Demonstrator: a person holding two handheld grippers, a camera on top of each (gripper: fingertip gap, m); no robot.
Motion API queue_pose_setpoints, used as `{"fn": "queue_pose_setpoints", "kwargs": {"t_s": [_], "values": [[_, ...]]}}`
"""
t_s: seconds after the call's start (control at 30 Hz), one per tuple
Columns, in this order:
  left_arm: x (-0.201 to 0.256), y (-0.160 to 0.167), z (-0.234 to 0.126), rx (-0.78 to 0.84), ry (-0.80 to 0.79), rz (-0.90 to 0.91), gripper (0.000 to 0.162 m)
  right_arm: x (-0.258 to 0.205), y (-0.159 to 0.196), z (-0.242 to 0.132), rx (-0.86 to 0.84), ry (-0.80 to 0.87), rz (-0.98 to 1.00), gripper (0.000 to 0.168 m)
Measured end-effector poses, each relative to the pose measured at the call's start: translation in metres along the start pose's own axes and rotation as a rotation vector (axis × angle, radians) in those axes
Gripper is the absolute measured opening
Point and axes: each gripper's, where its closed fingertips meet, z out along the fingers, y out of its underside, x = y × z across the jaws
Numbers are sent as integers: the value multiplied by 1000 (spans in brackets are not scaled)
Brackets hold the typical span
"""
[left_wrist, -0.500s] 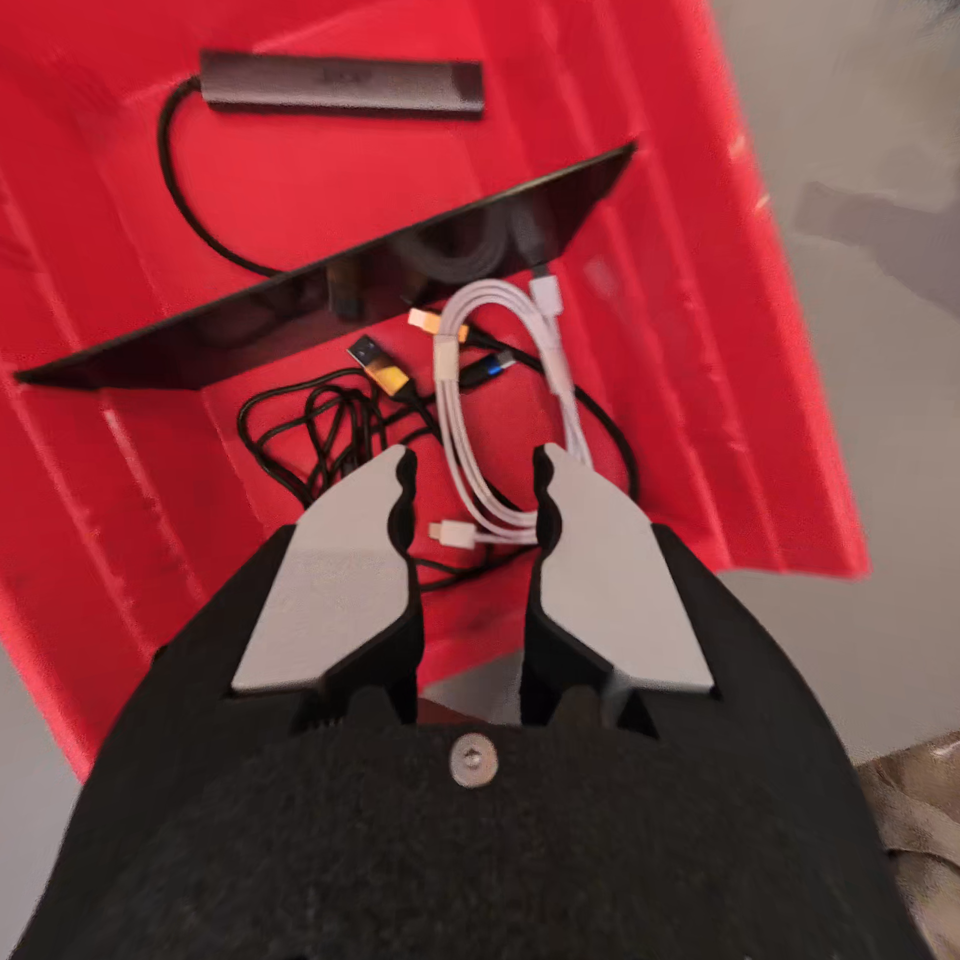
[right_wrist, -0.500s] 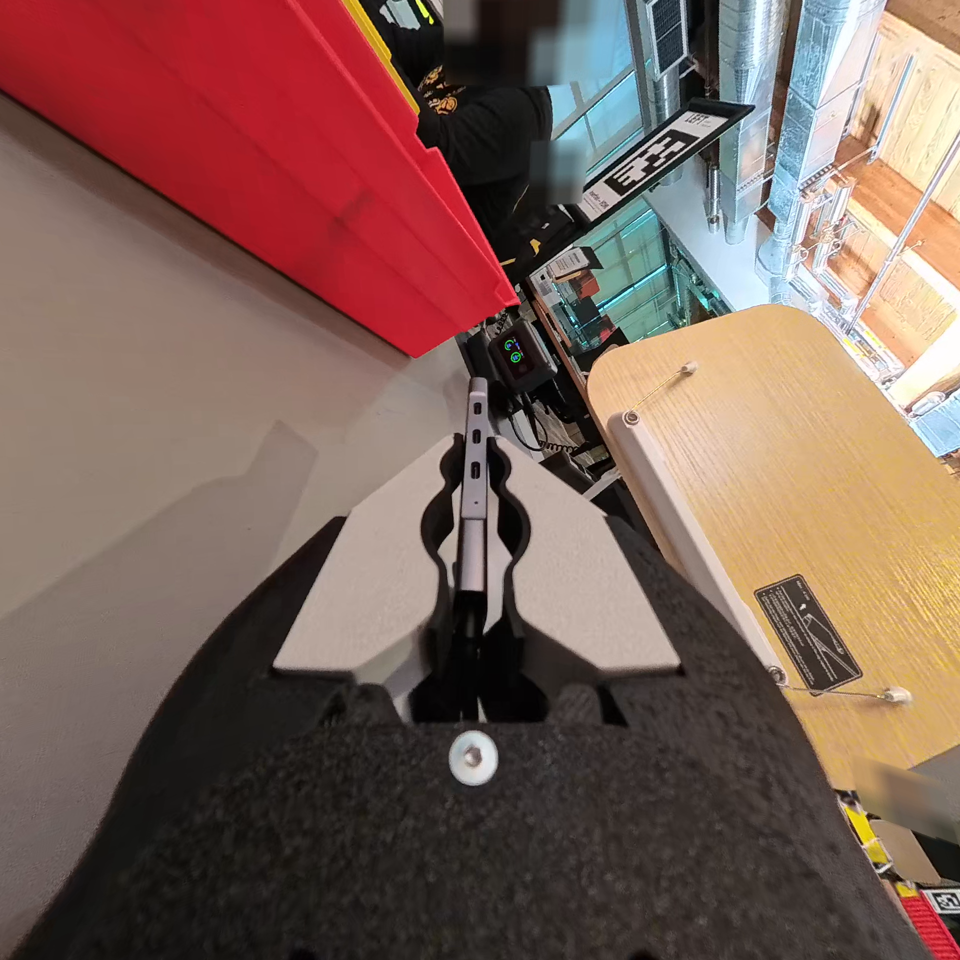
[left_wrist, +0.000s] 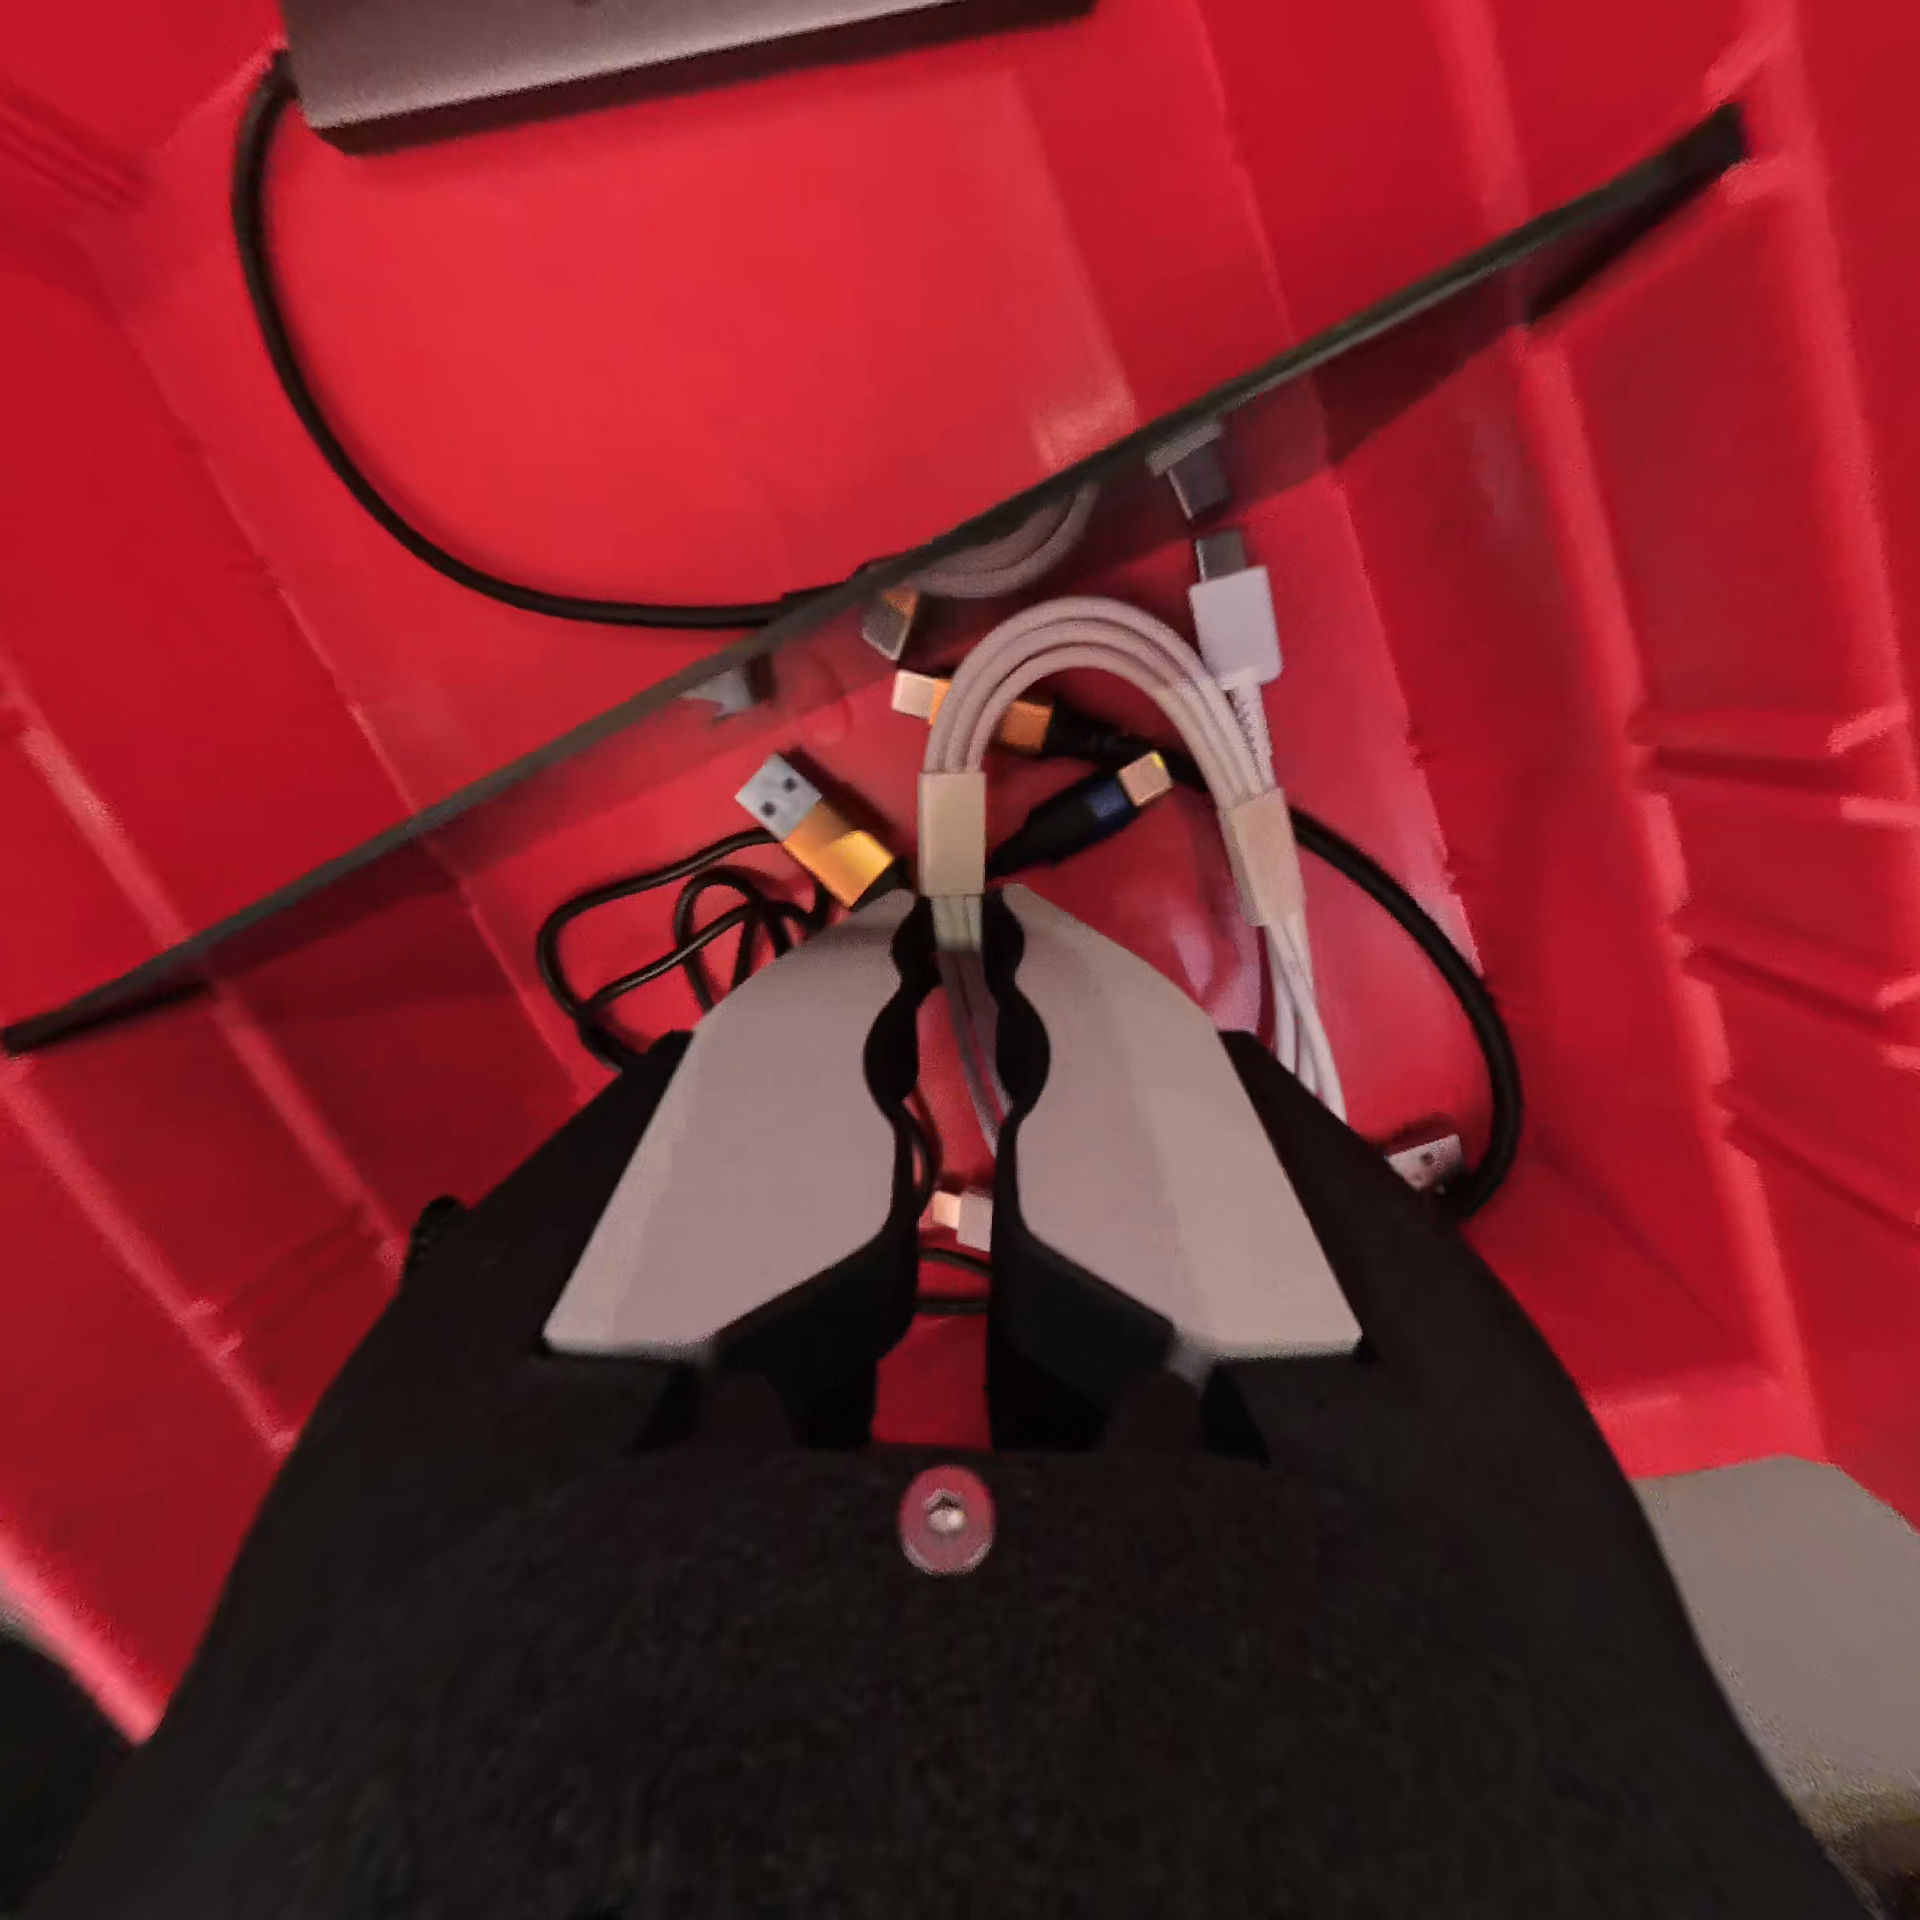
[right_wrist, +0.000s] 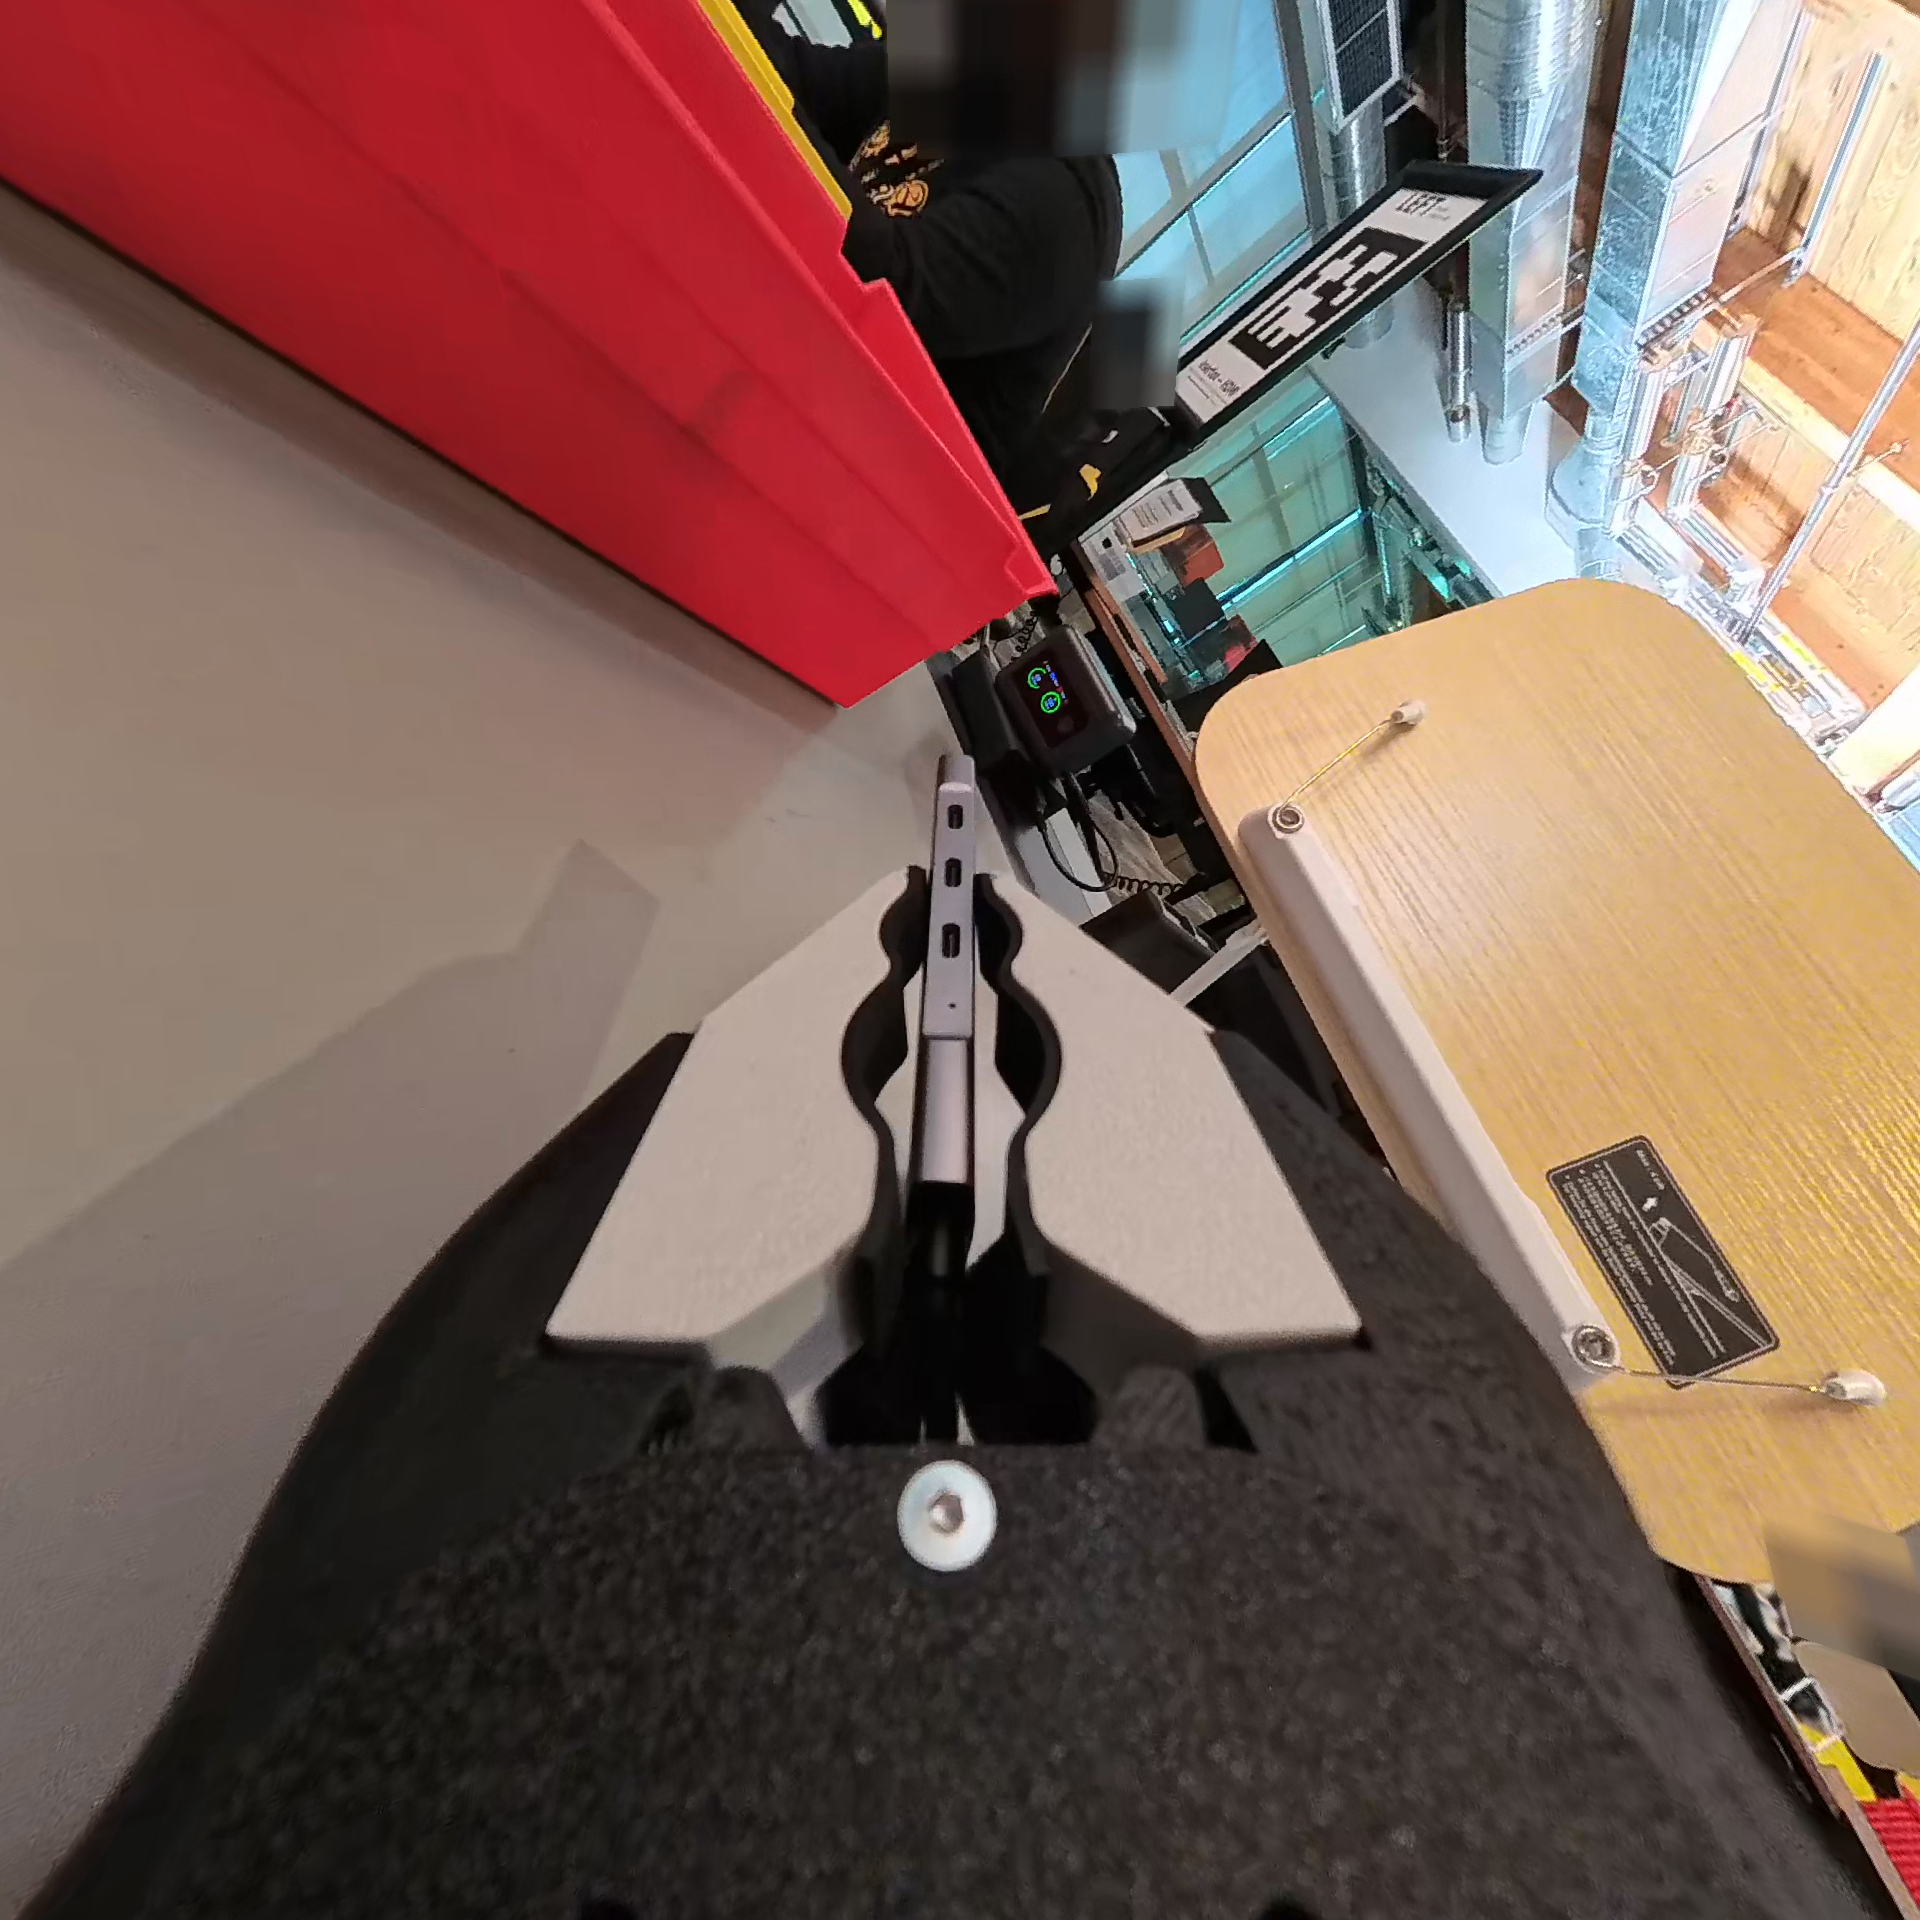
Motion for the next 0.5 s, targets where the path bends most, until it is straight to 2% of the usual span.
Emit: {"fn": "queue_pose_setpoints", "kwargs": {"t_s": [0.03, 0.17, 0.3, 0.4, 0.5], "values": [[-4, -1, -6, 19, -16, -1, 9, 0, 0, 0, -1, 0, 0, 8], [-24, -11, -54, 178, -107, -27, 7, 1, 0, 0, -2, 5, 2, 8], [-29, -22, -135, 408, -160, -60, 3, 2, 0, 0, -1, 10, 5, 8], [-5, -24, -192, 547, -116, -47, 2, 2, 0, 0, -2, 11, 2, 8], [48, -24, -229, 645, 56, 4, 3, 2, 0, 0, -2, 11, -1, 8]]}}
